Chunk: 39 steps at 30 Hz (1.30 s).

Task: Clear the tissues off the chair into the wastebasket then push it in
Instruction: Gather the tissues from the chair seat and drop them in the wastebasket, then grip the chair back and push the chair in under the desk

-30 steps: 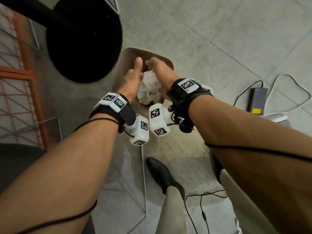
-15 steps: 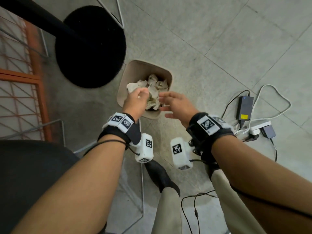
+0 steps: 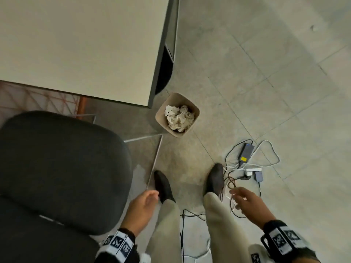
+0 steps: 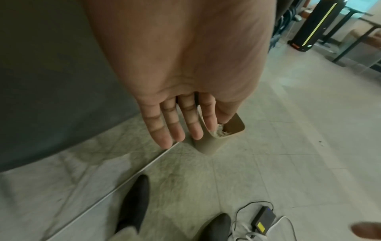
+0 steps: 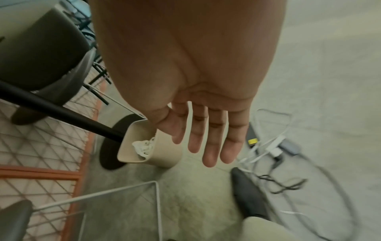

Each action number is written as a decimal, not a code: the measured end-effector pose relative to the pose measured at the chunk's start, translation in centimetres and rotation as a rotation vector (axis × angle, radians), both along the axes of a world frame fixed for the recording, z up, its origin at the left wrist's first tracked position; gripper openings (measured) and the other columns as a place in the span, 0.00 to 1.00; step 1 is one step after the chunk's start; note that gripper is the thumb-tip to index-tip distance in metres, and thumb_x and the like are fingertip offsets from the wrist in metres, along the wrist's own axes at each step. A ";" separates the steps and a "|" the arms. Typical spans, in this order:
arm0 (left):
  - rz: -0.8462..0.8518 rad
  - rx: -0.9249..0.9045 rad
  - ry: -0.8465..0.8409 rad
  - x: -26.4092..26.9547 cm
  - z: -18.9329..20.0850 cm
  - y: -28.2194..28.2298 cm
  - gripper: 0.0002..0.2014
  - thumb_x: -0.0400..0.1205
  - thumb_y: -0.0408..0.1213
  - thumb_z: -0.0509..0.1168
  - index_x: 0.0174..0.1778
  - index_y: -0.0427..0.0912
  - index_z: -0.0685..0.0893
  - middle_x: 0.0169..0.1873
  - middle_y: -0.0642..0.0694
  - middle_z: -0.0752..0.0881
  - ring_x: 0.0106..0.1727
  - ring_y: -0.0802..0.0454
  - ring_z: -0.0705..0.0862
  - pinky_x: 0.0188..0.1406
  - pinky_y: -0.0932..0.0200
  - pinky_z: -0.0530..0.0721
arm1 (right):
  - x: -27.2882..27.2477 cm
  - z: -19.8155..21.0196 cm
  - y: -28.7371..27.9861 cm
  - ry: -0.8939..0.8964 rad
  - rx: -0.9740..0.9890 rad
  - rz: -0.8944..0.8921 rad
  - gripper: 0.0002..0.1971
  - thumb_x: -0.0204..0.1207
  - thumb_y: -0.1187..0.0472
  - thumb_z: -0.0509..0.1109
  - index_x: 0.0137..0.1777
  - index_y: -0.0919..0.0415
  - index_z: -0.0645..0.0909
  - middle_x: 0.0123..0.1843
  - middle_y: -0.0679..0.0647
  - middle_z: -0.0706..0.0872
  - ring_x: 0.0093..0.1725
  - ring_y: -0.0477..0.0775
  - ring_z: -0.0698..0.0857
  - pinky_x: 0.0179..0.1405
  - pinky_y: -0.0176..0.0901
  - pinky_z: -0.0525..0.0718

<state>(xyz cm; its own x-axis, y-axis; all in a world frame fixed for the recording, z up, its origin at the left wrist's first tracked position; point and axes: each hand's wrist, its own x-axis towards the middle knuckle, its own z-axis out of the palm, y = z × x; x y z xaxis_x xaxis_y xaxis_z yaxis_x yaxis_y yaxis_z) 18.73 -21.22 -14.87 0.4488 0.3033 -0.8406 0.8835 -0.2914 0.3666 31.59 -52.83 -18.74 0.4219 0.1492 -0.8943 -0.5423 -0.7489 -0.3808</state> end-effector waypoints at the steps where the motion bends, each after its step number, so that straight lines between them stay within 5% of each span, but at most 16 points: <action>1: 0.011 0.013 0.027 -2.1 1.3 -0.2 0.06 0.87 0.45 0.62 0.51 0.62 0.82 0.53 0.59 0.87 0.58 0.59 0.84 0.56 0.63 0.79 | -0.3 1.2 -1.5 0.009 -0.027 0.021 0.11 0.80 0.65 0.64 0.51 0.49 0.85 0.48 0.54 0.88 0.41 0.55 0.87 0.40 0.42 0.79; 9: 0.380 0.086 0.275 -20.0 8.1 -2.1 0.11 0.82 0.42 0.70 0.43 0.67 0.88 0.47 0.47 0.92 0.50 0.43 0.88 0.56 0.45 0.83 | -1.6 9.1 -9.6 0.034 -0.197 0.019 0.12 0.81 0.67 0.63 0.50 0.51 0.85 0.49 0.57 0.89 0.40 0.61 0.89 0.39 0.47 0.81; 11: 0.533 0.041 0.346 -23.1 10.0 -3.0 0.08 0.85 0.37 0.68 0.46 0.56 0.89 0.52 0.37 0.90 0.49 0.37 0.85 0.58 0.42 0.81 | -2.7 10.9 -10.7 0.041 -0.229 0.006 0.12 0.80 0.68 0.64 0.49 0.51 0.85 0.47 0.59 0.89 0.39 0.62 0.89 0.38 0.48 0.81; 13: 0.592 -0.066 0.396 -25.3 12.0 -3.4 0.08 0.88 0.35 0.60 0.49 0.42 0.84 0.57 0.31 0.85 0.51 0.35 0.83 0.71 0.49 0.74 | -4.0 12.2 -11.2 0.059 -0.255 0.015 0.11 0.78 0.68 0.66 0.48 0.51 0.86 0.45 0.60 0.90 0.37 0.61 0.88 0.38 0.48 0.81; 14: 0.602 -0.091 0.391 -26.4 13.2 -3.7 0.08 0.89 0.36 0.58 0.50 0.41 0.82 0.54 0.35 0.84 0.48 0.41 0.81 0.70 0.62 0.74 | -4.7 12.8 -11.1 0.077 -0.268 0.031 0.11 0.77 0.68 0.66 0.48 0.52 0.87 0.44 0.60 0.90 0.37 0.61 0.88 0.38 0.48 0.81; 15: 0.682 -0.115 0.373 -27.5 14.0 -4.1 0.07 0.89 0.39 0.59 0.52 0.43 0.80 0.53 0.39 0.83 0.45 0.48 0.80 0.58 0.72 0.78 | -5.6 13.4 -10.9 0.086 -0.277 0.047 0.12 0.77 0.69 0.66 0.48 0.52 0.87 0.43 0.60 0.90 0.38 0.62 0.88 0.39 0.48 0.82; 16: 0.740 -0.106 0.343 -28.7 14.8 -4.5 0.08 0.86 0.45 0.62 0.54 0.45 0.81 0.53 0.40 0.84 0.44 0.51 0.80 0.48 0.71 0.80 | -6.3 13.9 -10.4 0.087 -0.288 0.061 0.12 0.76 0.69 0.66 0.48 0.53 0.87 0.43 0.60 0.90 0.39 0.63 0.88 0.40 0.48 0.82; 19: 0.821 -0.060 0.330 -33.9 14.6 -5.6 0.11 0.84 0.44 0.67 0.59 0.43 0.85 0.50 0.40 0.88 0.43 0.43 0.83 0.39 0.55 0.79 | -8.1 14.7 -8.1 0.060 -0.295 0.117 0.11 0.75 0.70 0.67 0.48 0.55 0.88 0.39 0.60 0.90 0.39 0.64 0.88 0.39 0.48 0.82; 25: 0.853 -0.025 0.242 -41.2 14.7 -5.8 0.05 0.85 0.43 0.67 0.49 0.51 0.88 0.43 0.44 0.91 0.37 0.44 0.86 0.35 0.57 0.81 | -13.1 16.1 -2.0 -0.039 -0.254 0.252 0.13 0.77 0.68 0.63 0.49 0.52 0.87 0.43 0.60 0.91 0.41 0.65 0.88 0.39 0.46 0.81; 28: 0.917 -0.054 0.221 -45.2 15.0 -5.0 0.10 0.83 0.51 0.65 0.50 0.50 0.86 0.46 0.43 0.91 0.40 0.43 0.86 0.38 0.56 0.80 | -15.7 17.3 1.7 -0.074 -0.235 0.350 0.11 0.76 0.69 0.66 0.50 0.55 0.87 0.43 0.60 0.91 0.41 0.64 0.88 0.40 0.49 0.83; 33: 0.950 0.015 0.152 -52.4 16.0 -2.9 0.07 0.87 0.46 0.63 0.54 0.52 0.85 0.53 0.43 0.90 0.48 0.43 0.88 0.52 0.50 0.84 | -19.3 19.6 8.4 -0.179 -0.088 0.613 0.10 0.80 0.69 0.66 0.54 0.57 0.86 0.45 0.58 0.91 0.38 0.59 0.88 0.40 0.48 0.84; 35: 0.956 0.058 0.095 -54.4 16.5 -2.2 0.05 0.87 0.45 0.63 0.52 0.55 0.84 0.54 0.44 0.89 0.52 0.43 0.87 0.57 0.47 0.83 | -20.6 21.6 11.9 -0.263 0.002 0.728 0.11 0.81 0.68 0.66 0.52 0.52 0.86 0.48 0.58 0.91 0.40 0.54 0.89 0.37 0.42 0.84; 39: 0.966 0.144 -0.052 -55.4 18.0 -0.2 0.09 0.87 0.40 0.63 0.46 0.59 0.86 0.55 0.46 0.89 0.57 0.44 0.86 0.62 0.44 0.83 | -22.9 25.9 17.7 -0.393 0.161 0.905 0.13 0.82 0.63 0.65 0.52 0.41 0.83 0.46 0.49 0.91 0.45 0.48 0.89 0.43 0.45 0.84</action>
